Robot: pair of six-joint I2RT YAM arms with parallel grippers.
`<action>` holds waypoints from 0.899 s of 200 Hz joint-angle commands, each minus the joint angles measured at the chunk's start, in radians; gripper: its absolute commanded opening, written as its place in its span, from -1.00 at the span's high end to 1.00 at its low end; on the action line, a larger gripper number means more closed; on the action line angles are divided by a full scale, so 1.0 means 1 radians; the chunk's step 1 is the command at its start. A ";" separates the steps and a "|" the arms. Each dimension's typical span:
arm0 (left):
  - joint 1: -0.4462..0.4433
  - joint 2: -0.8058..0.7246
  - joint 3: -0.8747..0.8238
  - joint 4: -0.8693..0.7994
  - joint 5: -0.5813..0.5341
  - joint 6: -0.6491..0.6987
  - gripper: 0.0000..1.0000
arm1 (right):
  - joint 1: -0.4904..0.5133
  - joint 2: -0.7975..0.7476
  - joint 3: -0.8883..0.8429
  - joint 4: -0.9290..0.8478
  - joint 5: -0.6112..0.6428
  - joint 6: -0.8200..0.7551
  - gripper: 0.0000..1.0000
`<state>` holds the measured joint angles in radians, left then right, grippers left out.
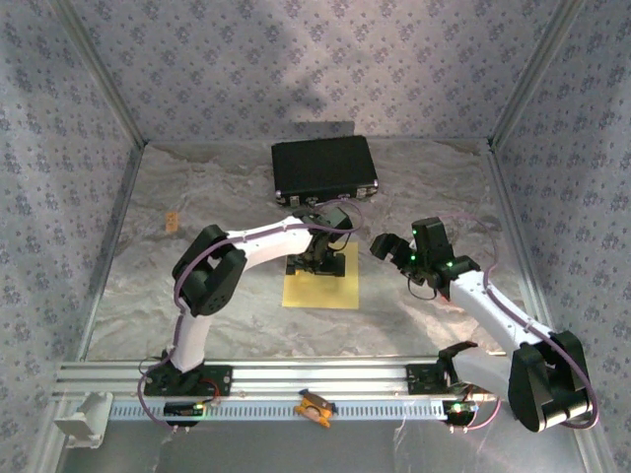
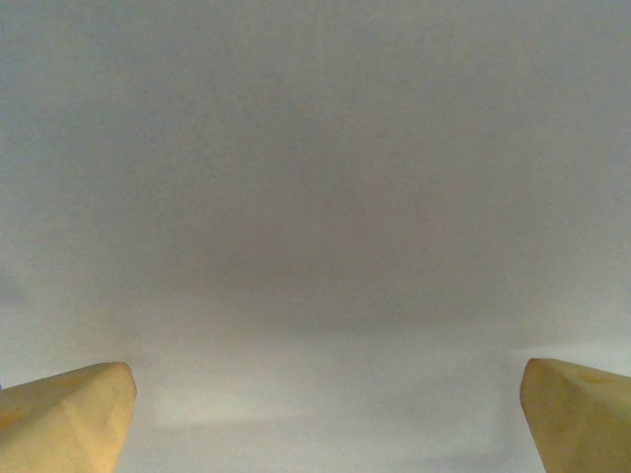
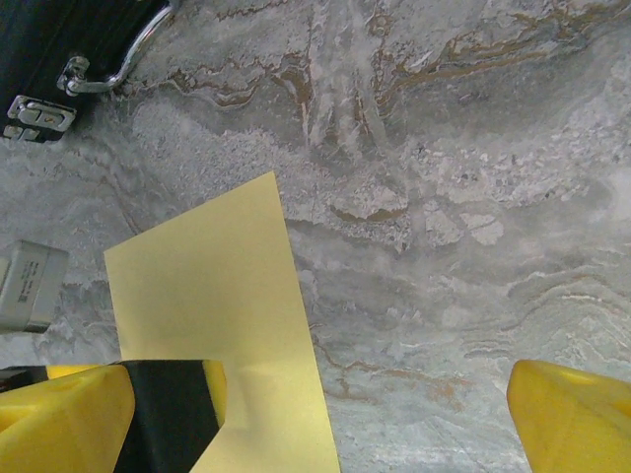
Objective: Fold a paper plane with a square sheet of paper (pick it up from the middle)
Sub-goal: First fold the square sheet of paper in half at the center of the table.
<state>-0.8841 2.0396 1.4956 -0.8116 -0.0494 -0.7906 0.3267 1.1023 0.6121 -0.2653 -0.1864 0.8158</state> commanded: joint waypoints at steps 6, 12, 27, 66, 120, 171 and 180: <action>-0.006 0.031 0.048 -0.053 0.006 0.026 -0.99 | -0.008 0.013 0.001 0.004 -0.047 -0.039 -0.98; -0.006 0.035 0.054 -0.056 0.000 0.028 -0.99 | -0.008 0.014 0.001 0.001 -0.050 -0.042 -0.98; -0.006 0.041 0.063 -0.056 -0.001 0.043 -0.99 | -0.009 0.016 -0.001 -0.005 -0.043 -0.042 -0.98; -0.004 0.075 0.100 -0.075 -0.013 0.079 -0.99 | -0.015 0.024 -0.010 -0.004 -0.051 -0.041 -0.98; -0.005 0.096 0.093 -0.075 -0.006 0.072 -0.99 | -0.024 0.030 -0.014 -0.007 -0.054 -0.043 -0.98; -0.004 0.106 0.060 -0.039 0.037 0.056 -0.99 | -0.027 0.031 -0.017 -0.006 -0.061 -0.042 -0.98; -0.004 0.108 0.055 -0.034 0.043 0.056 -0.99 | -0.028 0.032 -0.016 -0.006 -0.058 -0.043 -0.98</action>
<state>-0.8841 2.1136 1.5757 -0.8455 -0.0502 -0.7307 0.3054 1.1278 0.6022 -0.2626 -0.2325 0.7918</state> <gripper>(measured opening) 0.996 0.990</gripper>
